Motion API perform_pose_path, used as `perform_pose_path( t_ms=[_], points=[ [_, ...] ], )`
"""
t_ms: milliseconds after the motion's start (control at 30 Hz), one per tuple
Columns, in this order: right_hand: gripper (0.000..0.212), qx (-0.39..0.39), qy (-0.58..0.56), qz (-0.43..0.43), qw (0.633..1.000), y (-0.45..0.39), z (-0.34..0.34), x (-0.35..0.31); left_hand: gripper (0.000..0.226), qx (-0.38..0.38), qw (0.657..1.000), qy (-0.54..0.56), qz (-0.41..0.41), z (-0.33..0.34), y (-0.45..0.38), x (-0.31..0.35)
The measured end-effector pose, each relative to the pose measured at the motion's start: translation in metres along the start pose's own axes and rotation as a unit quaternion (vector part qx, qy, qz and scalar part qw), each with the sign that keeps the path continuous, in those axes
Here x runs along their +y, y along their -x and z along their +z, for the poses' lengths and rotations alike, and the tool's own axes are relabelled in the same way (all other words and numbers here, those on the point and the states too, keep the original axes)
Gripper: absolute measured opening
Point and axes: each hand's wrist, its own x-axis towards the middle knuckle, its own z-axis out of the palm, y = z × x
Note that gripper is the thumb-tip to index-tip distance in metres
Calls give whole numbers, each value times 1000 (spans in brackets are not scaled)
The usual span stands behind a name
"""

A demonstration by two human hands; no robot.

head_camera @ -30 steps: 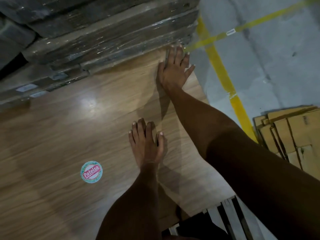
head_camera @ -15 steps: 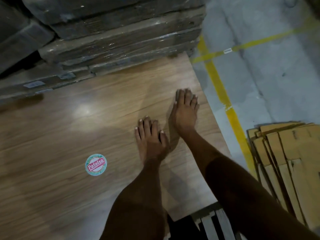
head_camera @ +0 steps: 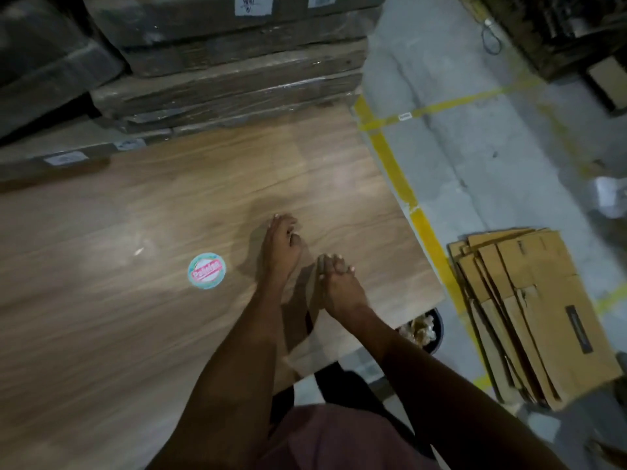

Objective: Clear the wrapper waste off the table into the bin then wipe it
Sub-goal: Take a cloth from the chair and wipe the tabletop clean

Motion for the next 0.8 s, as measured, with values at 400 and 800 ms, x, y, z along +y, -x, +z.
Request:
perform_pose_path(
  t_ms=[400,800],
  points=[
    [60,-48,-278,-94,955,106,20,-73,34,-27,997,-1,-70,-106,165,-44],
    [26,-12,-588,76,805,118,12,-28,86,-8,977,-164,-138,-86,232,-28]
  ],
)
